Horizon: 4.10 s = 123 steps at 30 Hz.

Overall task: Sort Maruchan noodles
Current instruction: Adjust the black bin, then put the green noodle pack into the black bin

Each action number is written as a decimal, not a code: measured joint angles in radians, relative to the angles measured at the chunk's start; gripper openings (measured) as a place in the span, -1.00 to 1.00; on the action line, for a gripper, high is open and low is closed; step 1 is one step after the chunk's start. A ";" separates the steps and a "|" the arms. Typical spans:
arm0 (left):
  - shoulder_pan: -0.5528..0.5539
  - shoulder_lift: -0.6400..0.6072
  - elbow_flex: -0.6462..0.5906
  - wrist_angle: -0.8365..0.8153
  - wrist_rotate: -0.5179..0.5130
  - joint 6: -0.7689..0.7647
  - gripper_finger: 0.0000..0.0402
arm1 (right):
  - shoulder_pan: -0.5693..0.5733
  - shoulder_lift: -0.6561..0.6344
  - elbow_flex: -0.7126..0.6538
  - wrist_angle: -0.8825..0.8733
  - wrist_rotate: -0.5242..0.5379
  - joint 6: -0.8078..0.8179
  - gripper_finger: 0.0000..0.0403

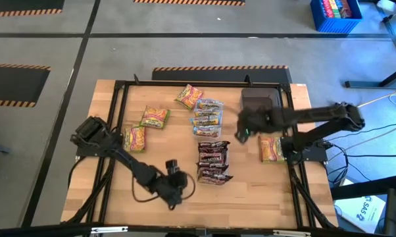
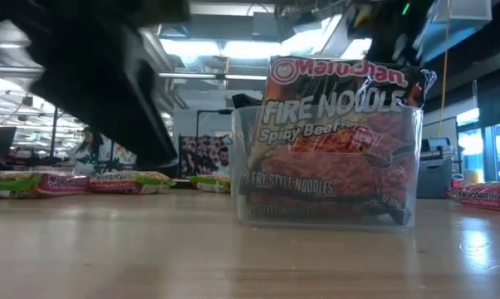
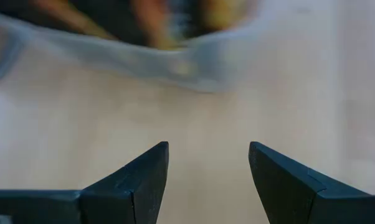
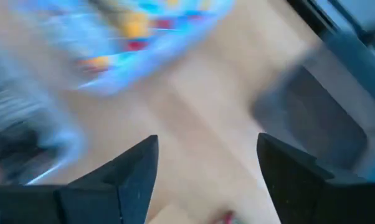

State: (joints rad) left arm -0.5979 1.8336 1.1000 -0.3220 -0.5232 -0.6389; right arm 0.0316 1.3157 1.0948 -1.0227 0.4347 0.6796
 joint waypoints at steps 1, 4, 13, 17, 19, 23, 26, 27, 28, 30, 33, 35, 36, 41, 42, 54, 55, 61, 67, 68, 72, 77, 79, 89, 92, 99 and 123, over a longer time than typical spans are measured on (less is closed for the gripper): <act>0.021 0.000 0.000 -0.014 0.002 -0.007 0.08 | -0.066 -0.002 -0.018 0.003 -0.010 -0.007 0.22; 0.082 0.000 0.000 -0.025 0.042 -0.004 0.08 | -0.266 -0.002 -0.068 0.060 -0.034 -0.062 0.17; 0.243 0.000 0.000 -0.022 0.153 0.137 0.08 | -0.700 0.044 -0.177 0.464 -0.344 -0.319 0.04; 0.301 0.000 0.000 -0.022 0.199 0.182 0.08 | -0.770 0.123 -0.177 0.516 -0.383 -0.393 0.00; 0.325 0.000 0.000 -0.020 0.222 0.199 0.08 | -0.791 0.165 -0.177 0.546 -0.404 -0.419 -0.02; 0.357 0.000 0.000 -0.018 0.274 0.197 0.08 | -0.792 0.228 -0.177 0.572 -0.409 -0.463 -0.02; 0.353 0.000 0.000 -0.018 0.292 0.196 0.08 | -0.791 0.249 -0.177 0.562 -0.409 -0.480 -0.08; 0.349 0.000 0.000 -0.018 0.291 0.196 0.08 | -0.792 0.252 -0.177 0.552 -0.408 -0.487 -0.13; 0.345 0.000 0.000 -0.017 0.291 0.196 0.08 | -0.792 0.253 -0.177 0.537 -0.401 -0.496 -0.20; 0.337 0.000 0.000 -0.017 0.284 0.201 0.08 | -0.791 0.253 -0.177 0.498 -0.397 -0.507 -0.35; 0.325 0.000 0.000 -0.017 0.262 0.216 0.08 | -0.791 0.247 -0.177 0.444 -0.427 -0.539 -0.62; 0.318 0.000 0.000 -0.017 0.261 0.235 0.08 | -0.788 0.235 -0.176 0.402 -0.456 -0.579 -0.80; 0.314 0.000 0.000 -0.017 0.261 0.248 0.08 | -0.784 0.227 -0.176 0.382 -0.469 -0.599 -0.88; 0.298 0.000 0.000 -0.018 0.260 0.310 0.08 | -0.722 0.174 -0.175 0.214 -0.453 -0.749 -0.93; 0.296 0.000 0.000 -0.018 0.259 0.322 0.08 | -0.703 0.164 -0.170 0.171 -0.443 -0.775 -0.92; 0.295 0.000 -0.001 -0.018 0.254 0.362 0.08 | -0.597 0.145 -0.173 -0.053 -0.287 -0.998 -0.96; 0.295 0.000 -0.001 -0.017 0.254 0.362 0.08 | -0.599 0.145 -0.173 -0.051 -0.249 -0.982 -0.95; 0.303 0.000 -0.001 -0.017 0.252 0.362 0.08 | -0.599 0.146 -0.166 -0.063 -0.097 -0.876 -0.79; 0.323 0.000 -0.001 -0.017 0.253 0.363 0.08 | -0.575 0.119 -0.085 -0.169 -0.154 -0.827 -0.57; 0.325 0.000 -0.001 -0.017 0.253 0.363 0.08 | -0.563 0.107 -0.066 -0.192 -0.175 -0.792 -0.53; 0.326 0.000 -0.001 -0.017 0.253 0.382 0.08 | -0.499 0.014 -0.023 -0.269 -0.225 -0.667 -0.42; 0.324 0.000 -0.001 -0.009 0.253 0.411 0.08 | -0.383 -0.133 -0.052 -0.308 -0.385 -0.467 -0.36; 0.325 0.000 -0.001 0.005 0.257 0.413 0.08 | -0.330 -0.181 -0.088 -0.305 -0.433 -0.384 -0.37; 0.253 0.000 -0.001 0.047 0.253 0.383 0.08 | -0.060 -0.247 -0.361 -0.260 -0.447 -0.050 -0.58; 0.226 0.000 -0.001 0.088 0.252 0.383 0.08 | 0.000 -0.247 -0.427 -0.190 -0.440 0.050 -0.70; 0.176 0.000 -0.001 0.154 0.252 0.379 0.08 | 0.052 -0.226 -0.529 -0.066 -0.383 0.153 -0.93; 0.121 0.000 -0.001 0.169 0.249 0.288 0.08 | 0.665 0.073 -0.498 0.710 -0.454 0.234 -0.97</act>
State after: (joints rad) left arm -0.4765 1.8339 1.0988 -0.1531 -0.2741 -0.3510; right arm 0.6961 1.3883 0.5970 -0.3127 -0.0193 0.9134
